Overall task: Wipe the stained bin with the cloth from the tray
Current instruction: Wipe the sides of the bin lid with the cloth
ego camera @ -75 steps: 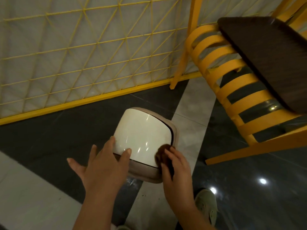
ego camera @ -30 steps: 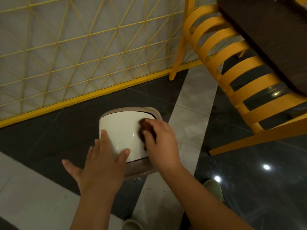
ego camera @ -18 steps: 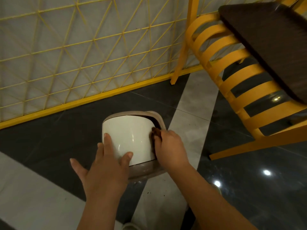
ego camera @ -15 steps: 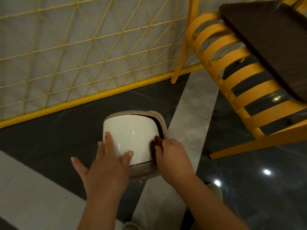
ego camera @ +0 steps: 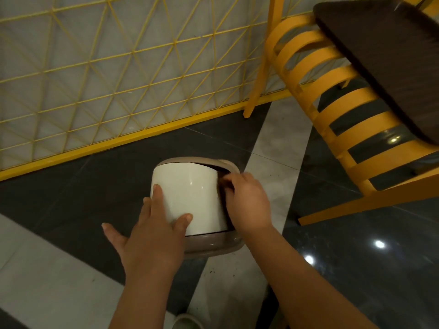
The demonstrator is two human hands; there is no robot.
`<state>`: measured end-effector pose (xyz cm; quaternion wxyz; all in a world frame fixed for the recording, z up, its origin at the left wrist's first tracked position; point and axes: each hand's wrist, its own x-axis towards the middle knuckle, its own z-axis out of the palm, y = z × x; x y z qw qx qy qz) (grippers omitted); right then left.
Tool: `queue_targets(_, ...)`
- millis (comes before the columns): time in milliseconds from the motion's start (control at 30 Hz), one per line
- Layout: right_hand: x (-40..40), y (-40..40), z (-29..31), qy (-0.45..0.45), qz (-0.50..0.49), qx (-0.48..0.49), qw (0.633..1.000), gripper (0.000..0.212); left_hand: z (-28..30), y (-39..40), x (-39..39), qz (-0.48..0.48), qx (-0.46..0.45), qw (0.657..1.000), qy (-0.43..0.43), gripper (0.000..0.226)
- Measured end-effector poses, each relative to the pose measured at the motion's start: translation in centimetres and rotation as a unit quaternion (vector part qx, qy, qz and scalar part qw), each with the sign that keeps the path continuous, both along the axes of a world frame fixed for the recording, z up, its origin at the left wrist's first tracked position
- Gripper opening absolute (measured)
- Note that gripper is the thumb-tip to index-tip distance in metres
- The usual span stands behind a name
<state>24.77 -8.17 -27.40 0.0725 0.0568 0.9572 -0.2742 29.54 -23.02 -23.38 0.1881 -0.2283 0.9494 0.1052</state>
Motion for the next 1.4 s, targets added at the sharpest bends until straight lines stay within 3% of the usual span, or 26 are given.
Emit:
queue_targets(133,2.6,0.0,1.0,-0.094,0.087,0.100,0.987,0.028,0.2,0.2,-0.1,0.000,-0.004,1.000,0.002,0.075)
queue_targets(200,3.8,0.0,1.3,-0.141,0.082,0.082,0.983,0.025,0.2,0.2,0.0,-0.005,0.003,1.000,0.002,0.075)
queue_targets(333,5.6,1.1,2.4,-0.172,-0.050,-0.160,0.971,0.020,0.2,0.4,0.1,-0.014,0.020,1.000,0.019,0.074)
queue_targets(433,5.3,0.6,2.6,-0.103,-0.141,-0.306,0.936,0.026,0.2,0.7,-0.1,-0.011,0.022,0.999,0.025,0.076)
queue_targets(567,2.1,0.0,0.7,-0.041,-0.150,-0.235,0.959,0.026,0.1,0.6,0.0,-0.004,0.028,0.999,0.028,0.076)
queue_targets(700,1.8,0.5,-0.4,-0.099,-0.091,-0.114,0.984,0.025,0.1,0.8,-0.1,0.001,0.021,0.999,0.028,0.076)
queue_targets(800,5.3,0.5,0.5,-0.143,-0.072,-0.152,0.975,0.021,0.1,0.7,-0.3,0.003,0.018,1.000,0.017,0.076)
queue_targets(900,7.4,-0.3,2.4,-0.078,-0.097,-0.255,0.959,0.022,0.0,0.7,-0.2,-0.002,0.014,1.000,0.023,0.075)
queue_targets(967,7.0,-1.7,3.2,-0.025,-0.059,-0.283,0.957,0.027,-0.2,0.7,-0.1,-0.004,0.015,0.999,0.031,0.073)
queue_targets(1100,3.5,-2.4,2.4,0.038,-0.024,-0.205,0.978,0.026,0.1,0.6,0.0,0.004,0.027,0.999,0.033,0.074)
queue_targets(1233,2.6,0.4,-0.5,-0.036,-0.119,-0.172,0.977,0.022,0.2,0.6,0.0,0.006,0.036,0.999,0.034,0.073)
queue_targets(1333,5.9,0.3,-0.6,-0.082,-0.099,-0.169,0.977,0.020,0.2,0.7,-0.2,0.009,0.027,0.999,0.029,0.074)
queue_targets(1400,8.0,-0.6,0.7,-0.050,-0.067,-0.189,0.979,0.021,0.1,0.6,-0.1,0.006,0.026,0.999,0.031,0.074)
